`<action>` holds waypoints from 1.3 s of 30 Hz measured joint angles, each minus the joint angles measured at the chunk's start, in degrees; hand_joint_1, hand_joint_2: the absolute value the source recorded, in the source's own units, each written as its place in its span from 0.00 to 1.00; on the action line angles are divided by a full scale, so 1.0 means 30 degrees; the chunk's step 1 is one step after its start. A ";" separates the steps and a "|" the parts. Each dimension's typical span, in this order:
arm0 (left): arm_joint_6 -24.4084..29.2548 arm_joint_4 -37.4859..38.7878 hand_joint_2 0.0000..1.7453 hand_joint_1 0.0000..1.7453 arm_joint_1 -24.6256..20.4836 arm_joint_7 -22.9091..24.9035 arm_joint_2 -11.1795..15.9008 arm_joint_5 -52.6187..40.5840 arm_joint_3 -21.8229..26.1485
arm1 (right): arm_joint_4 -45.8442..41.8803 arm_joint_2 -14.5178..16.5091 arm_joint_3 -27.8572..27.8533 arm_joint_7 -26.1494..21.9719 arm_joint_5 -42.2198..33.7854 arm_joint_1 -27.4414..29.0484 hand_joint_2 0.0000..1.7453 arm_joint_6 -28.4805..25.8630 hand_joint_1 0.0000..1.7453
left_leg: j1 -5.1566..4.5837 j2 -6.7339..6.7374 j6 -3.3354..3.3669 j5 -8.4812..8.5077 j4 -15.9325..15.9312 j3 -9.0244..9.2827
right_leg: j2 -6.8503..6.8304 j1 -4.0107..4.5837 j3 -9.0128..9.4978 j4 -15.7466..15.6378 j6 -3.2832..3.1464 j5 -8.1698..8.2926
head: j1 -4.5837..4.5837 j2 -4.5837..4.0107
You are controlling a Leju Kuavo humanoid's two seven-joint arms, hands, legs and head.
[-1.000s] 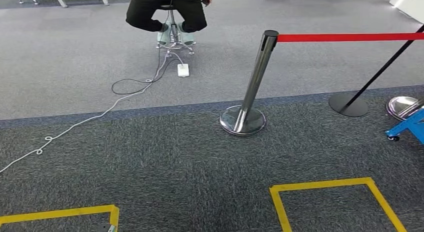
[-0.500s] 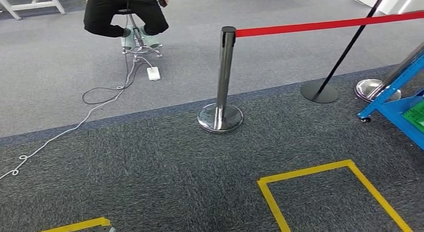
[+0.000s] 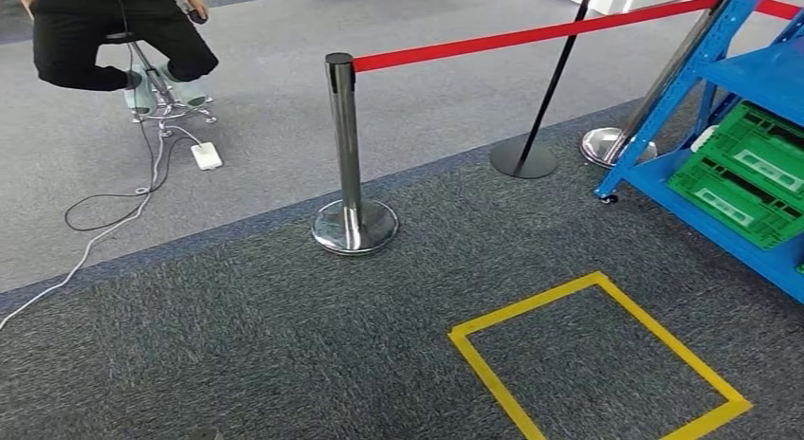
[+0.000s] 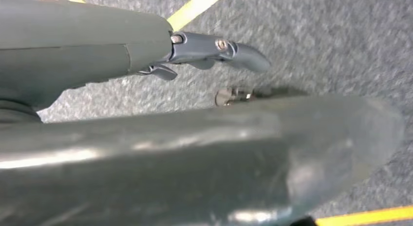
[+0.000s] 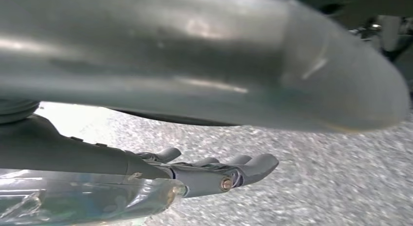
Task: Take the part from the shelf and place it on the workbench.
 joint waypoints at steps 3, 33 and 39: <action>0.0362 0.0000 0.00 0.00 -0.0009 -0.0096 -0.0031 -0.0146 -0.0189 | 0.0000 0.0002 -0.0071 0.0047 0.0000 -0.0023 0.00 -0.0031 0.00 | -0.0053 0.0728 0.0333 0.0060 -0.0082 0.0028 | -0.1886 0.0024 -0.1021 0.2261 0.0180 -0.1427 | 0.0224 0.0000; 0.1113 -0.0005 0.00 0.00 -0.0130 0.0271 -0.0182 -0.0677 -0.0920 | 0.0000 0.0022 -0.0166 0.0372 0.0062 -0.0037 0.00 -0.0226 0.00 | 0.0038 0.0647 0.0258 0.0169 -0.0317 0.0117 | -0.1000 0.0012 -0.0606 0.1294 0.0215 -0.0914 | 0.0136 0.0000; 0.1175 -0.0007 0.00 0.00 -0.0011 0.0320 -0.0226 -0.0690 -0.0984 | -0.0002 0.0022 -0.0177 0.0368 0.0055 -0.0091 0.00 -0.0249 0.00 | -0.0110 0.2266 0.0319 -0.0029 -0.0302 0.0328 | -0.2747 0.0017 -0.1452 0.3620 0.0314 -0.1554 | 0.0217 0.0000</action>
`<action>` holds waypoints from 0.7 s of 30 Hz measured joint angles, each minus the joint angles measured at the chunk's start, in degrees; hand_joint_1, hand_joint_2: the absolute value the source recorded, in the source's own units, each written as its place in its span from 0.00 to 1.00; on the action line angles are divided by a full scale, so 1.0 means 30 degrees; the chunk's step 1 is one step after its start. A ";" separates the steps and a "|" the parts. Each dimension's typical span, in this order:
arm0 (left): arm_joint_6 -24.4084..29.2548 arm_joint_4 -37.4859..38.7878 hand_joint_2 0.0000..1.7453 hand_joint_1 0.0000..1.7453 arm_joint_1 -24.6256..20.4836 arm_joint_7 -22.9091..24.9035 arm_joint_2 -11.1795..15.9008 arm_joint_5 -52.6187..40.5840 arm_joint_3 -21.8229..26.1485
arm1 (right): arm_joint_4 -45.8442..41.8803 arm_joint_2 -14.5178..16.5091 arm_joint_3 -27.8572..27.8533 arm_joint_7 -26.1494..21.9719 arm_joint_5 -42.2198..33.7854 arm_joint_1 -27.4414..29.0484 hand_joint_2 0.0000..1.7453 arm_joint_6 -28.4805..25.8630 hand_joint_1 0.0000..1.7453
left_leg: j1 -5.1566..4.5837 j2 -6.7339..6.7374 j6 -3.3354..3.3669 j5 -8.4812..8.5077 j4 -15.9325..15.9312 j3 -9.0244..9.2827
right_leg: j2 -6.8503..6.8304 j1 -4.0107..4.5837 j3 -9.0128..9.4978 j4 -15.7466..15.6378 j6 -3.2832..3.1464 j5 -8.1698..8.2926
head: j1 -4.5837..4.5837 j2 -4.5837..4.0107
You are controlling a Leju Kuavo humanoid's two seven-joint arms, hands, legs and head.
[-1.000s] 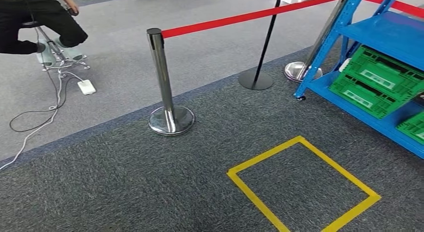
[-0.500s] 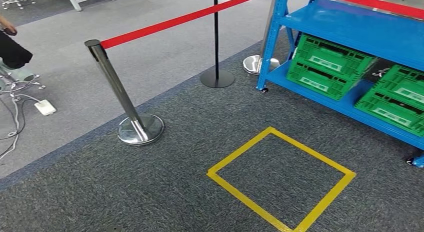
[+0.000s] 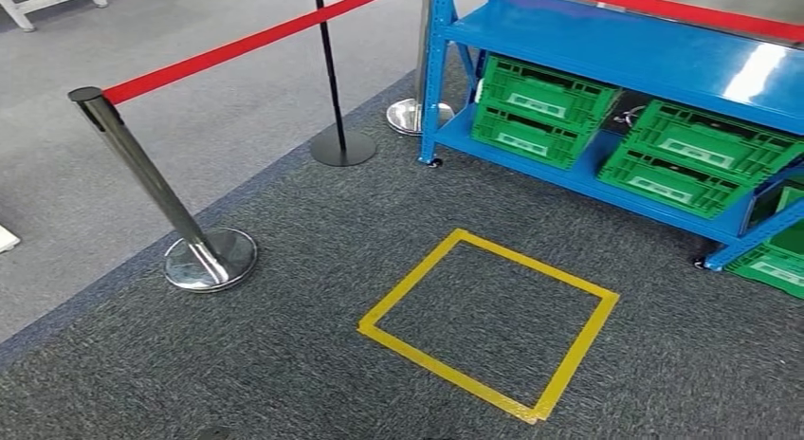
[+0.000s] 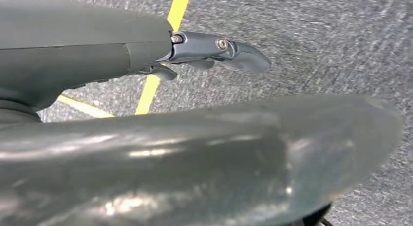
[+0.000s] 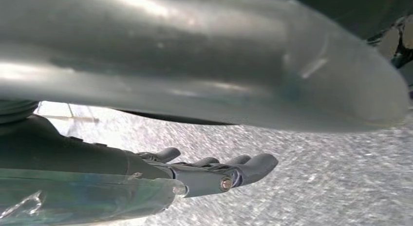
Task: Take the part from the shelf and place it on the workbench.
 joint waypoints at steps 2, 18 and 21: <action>0.0000 0.0000 0.00 0.00 -0.0015 0.0000 -0.0022 0.0000 -0.0005 | 0.0000 0.0000 -0.0013 0.0000 0.0000 -0.0013 0.00 -0.0022 0.00 | -0.0067 0.0388 -0.0167 -0.0160 0.0024 0.0201 | -0.0810 0.0054 0.1476 -0.2602 -0.0125 0.0976 | -0.0002 0.0000; 0.0244 0.0000 0.00 0.00 -0.0016 -0.0036 -0.0031 -0.0113 -0.0022 | -0.0005 0.0009 -0.0051 -0.0004 -0.0018 -0.0168 0.00 -0.0096 0.00 | 0.0196 -0.2433 -0.0843 -0.0114 0.0923 -0.0440 | 0.2428 -0.0024 0.1710 -0.3678 -0.0744 0.1593 | -0.0261 0.0000; 0.0515 0.0000 0.00 0.00 -0.0056 -0.0066 -0.0036 -0.0166 -0.0044 | -0.0005 0.0009 -0.0051 -0.0002 -0.0044 -0.0107 0.00 -0.0144 0.00 | 0.0210 -0.2545 -0.0553 -0.0057 0.0168 -0.0159 | 0.3052 -0.0071 0.1437 -0.3776 -0.0354 0.1749 | -0.0290 0.0000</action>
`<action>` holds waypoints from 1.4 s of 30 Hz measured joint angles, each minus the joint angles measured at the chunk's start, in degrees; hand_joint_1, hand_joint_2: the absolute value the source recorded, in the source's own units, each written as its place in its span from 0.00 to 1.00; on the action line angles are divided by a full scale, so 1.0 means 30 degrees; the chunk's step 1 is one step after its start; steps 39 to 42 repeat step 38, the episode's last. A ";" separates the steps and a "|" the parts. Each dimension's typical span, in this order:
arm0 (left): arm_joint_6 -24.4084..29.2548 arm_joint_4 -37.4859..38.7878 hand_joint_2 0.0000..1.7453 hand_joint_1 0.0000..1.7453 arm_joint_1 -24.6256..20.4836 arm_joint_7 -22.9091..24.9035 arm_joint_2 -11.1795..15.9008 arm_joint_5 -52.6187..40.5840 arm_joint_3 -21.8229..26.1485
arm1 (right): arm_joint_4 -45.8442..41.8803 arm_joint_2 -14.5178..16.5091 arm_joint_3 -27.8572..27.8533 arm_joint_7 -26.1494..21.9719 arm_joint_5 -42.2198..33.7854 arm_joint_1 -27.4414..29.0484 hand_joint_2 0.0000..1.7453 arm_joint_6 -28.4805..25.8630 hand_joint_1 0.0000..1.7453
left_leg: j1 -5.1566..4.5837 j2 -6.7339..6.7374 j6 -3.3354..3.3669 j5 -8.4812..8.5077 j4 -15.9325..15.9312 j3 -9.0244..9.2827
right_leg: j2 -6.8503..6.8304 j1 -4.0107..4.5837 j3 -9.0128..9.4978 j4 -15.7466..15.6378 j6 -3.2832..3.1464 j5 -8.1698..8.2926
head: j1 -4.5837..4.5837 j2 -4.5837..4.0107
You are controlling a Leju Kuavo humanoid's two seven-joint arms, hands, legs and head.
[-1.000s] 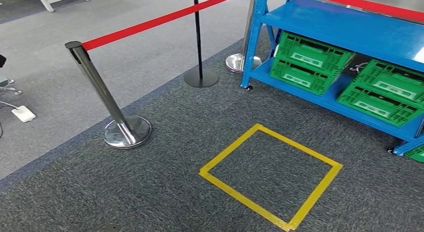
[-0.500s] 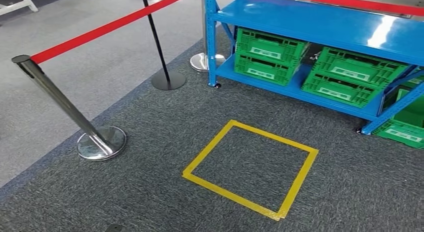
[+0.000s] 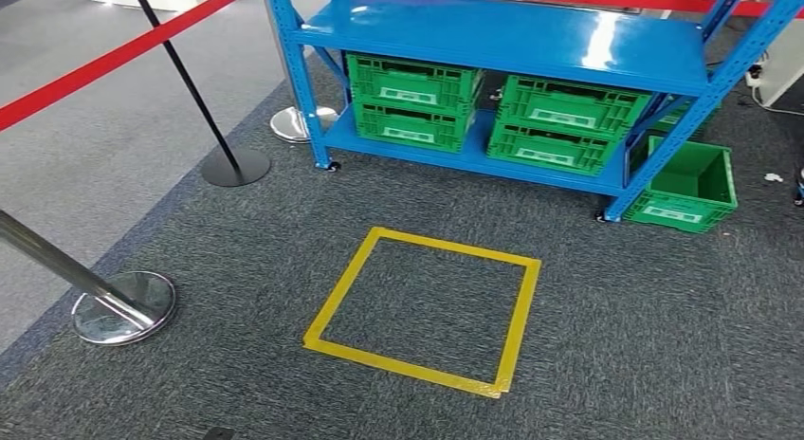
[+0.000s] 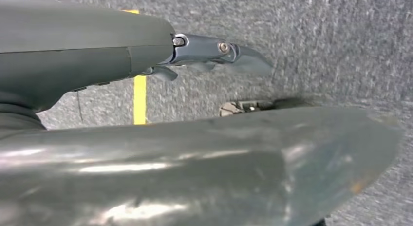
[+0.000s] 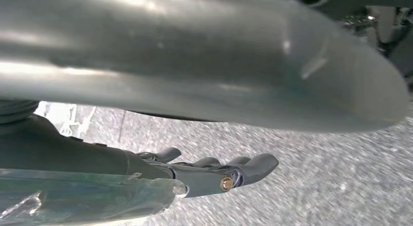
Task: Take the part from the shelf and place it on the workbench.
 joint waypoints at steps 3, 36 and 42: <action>0.0135 0.0000 0.00 0.00 -0.0037 0.0004 0.0022 -0.0002 -0.0046 | 0.0000 0.0000 -0.0004 0.0018 -0.0002 0.0134 0.00 -0.0009 0.00 | 0.0001 0.0703 0.0417 0.0103 -0.0117 0.0051 | -0.1325 0.0018 -0.0547 0.1035 0.0251 -0.0710 | 0.0142 0.0000; 0.0331 0.0000 0.00 0.00 0.0029 0.0266 0.0027 -0.0270 -0.0279 | 0.0000 0.0071 -0.0007 0.0058 0.0055 0.0047 0.00 -0.0311 0.00 | -0.0196 0.1169 0.0091 0.0186 0.0012 -0.0197 | -0.2014 0.0139 0.0362 -0.0093 -0.0292 -0.0190 | 0.0007 0.0000; 0.0330 0.0000 0.00 0.00 0.0027 0.0284 0.0027 -0.0271 -0.0282 | 0.0000 0.0073 -0.0007 0.0072 0.0058 0.0055 0.00 -0.0315 0.00 | -0.0202 0.1169 0.0131 0.0196 0.0020 -0.0208 | -0.2014 0.0128 0.0416 -0.0144 -0.0199 -0.0151 | 0.0005 0.0000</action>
